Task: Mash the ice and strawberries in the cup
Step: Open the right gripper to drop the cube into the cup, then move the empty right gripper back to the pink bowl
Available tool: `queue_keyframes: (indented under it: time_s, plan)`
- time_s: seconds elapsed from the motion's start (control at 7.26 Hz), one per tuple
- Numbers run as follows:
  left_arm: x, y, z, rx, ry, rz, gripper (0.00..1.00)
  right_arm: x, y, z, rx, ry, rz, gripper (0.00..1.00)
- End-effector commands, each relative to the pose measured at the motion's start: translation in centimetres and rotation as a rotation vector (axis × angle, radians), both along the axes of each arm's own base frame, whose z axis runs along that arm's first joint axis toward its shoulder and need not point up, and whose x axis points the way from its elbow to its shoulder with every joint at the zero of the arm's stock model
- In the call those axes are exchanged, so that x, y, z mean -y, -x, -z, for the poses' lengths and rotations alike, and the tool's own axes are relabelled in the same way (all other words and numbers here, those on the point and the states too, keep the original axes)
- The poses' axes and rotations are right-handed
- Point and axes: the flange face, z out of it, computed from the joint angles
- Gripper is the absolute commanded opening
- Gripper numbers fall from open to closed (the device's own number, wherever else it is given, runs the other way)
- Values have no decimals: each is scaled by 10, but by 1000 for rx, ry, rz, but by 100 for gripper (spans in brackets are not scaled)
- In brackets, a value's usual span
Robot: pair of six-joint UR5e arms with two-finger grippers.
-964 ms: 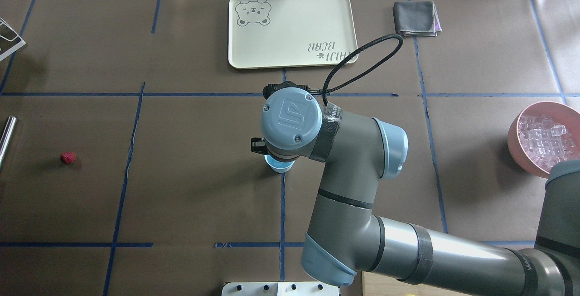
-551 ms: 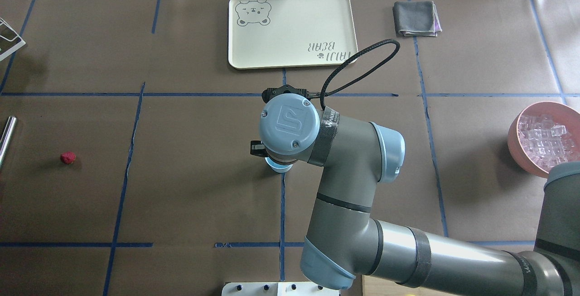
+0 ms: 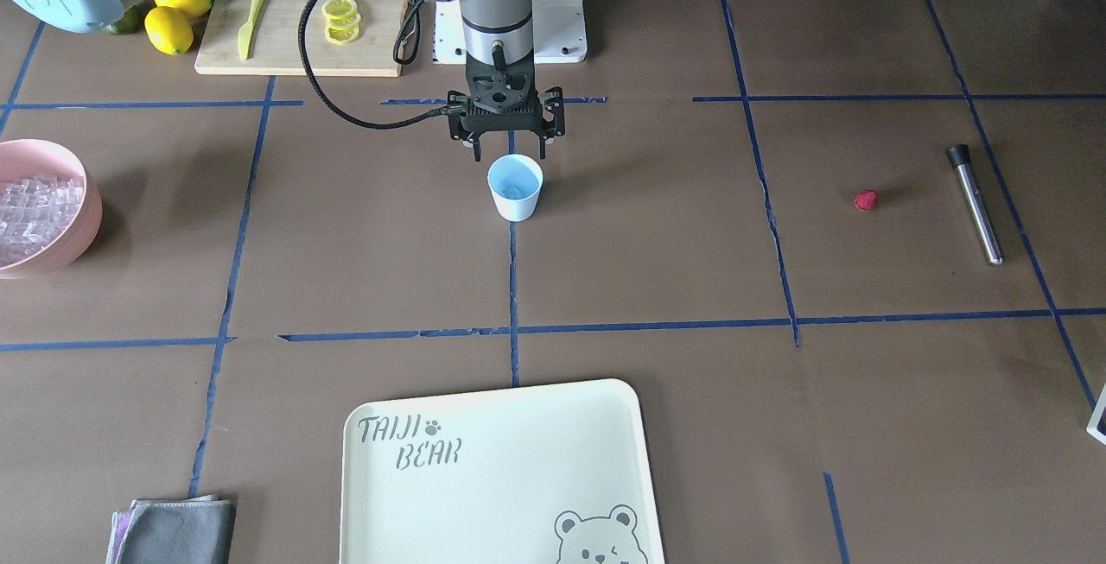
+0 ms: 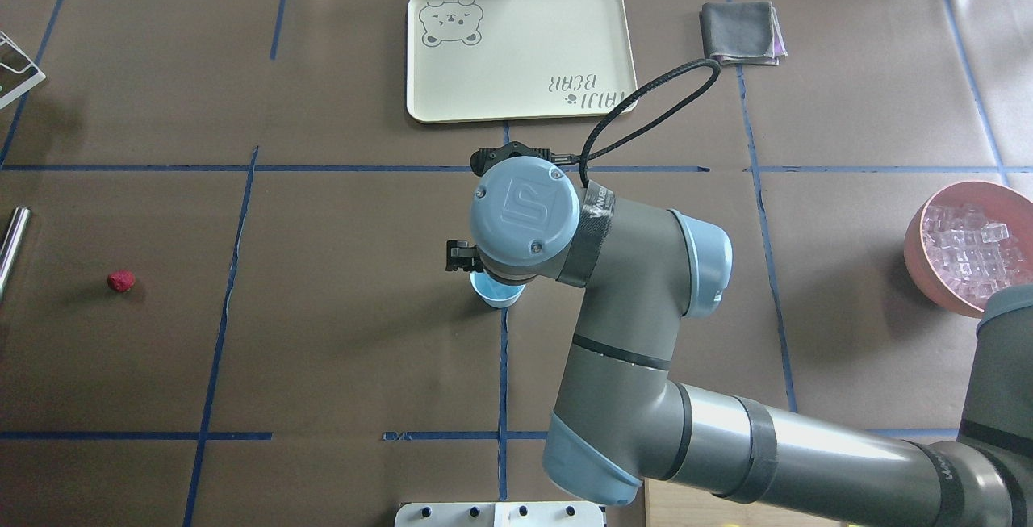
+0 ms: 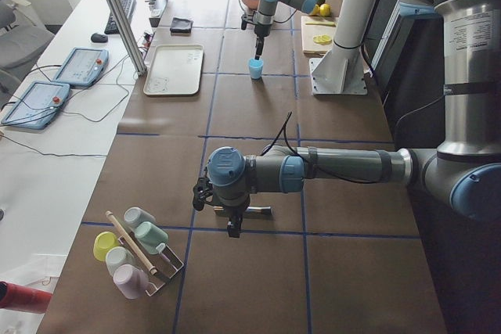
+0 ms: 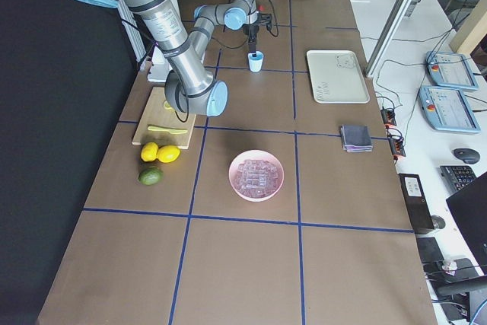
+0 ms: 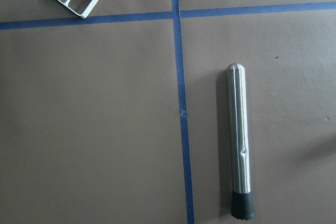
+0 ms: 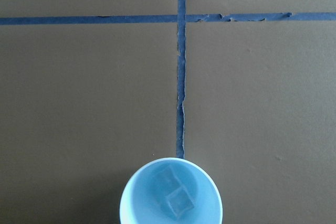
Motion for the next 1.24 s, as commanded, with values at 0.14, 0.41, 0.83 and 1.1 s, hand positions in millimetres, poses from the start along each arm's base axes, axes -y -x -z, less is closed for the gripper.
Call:
queue_keyframes:
  time_s: [0.14,0.41,0.83,1.1]
  plan:
    - [0,0,-1,0,1,0,100,80,-126,-77,-30,-39,111,99]
    - [0,0,-3,2,6,0,100,118,-224,-153,-91,-103,216,99]
    - [0,0,1,0,-2,0,100,110,-366,-299,-150,-177,334,99]
    - [0,0,1,0,-2,0,100,84,-410,-375,-150,-216,342,98]
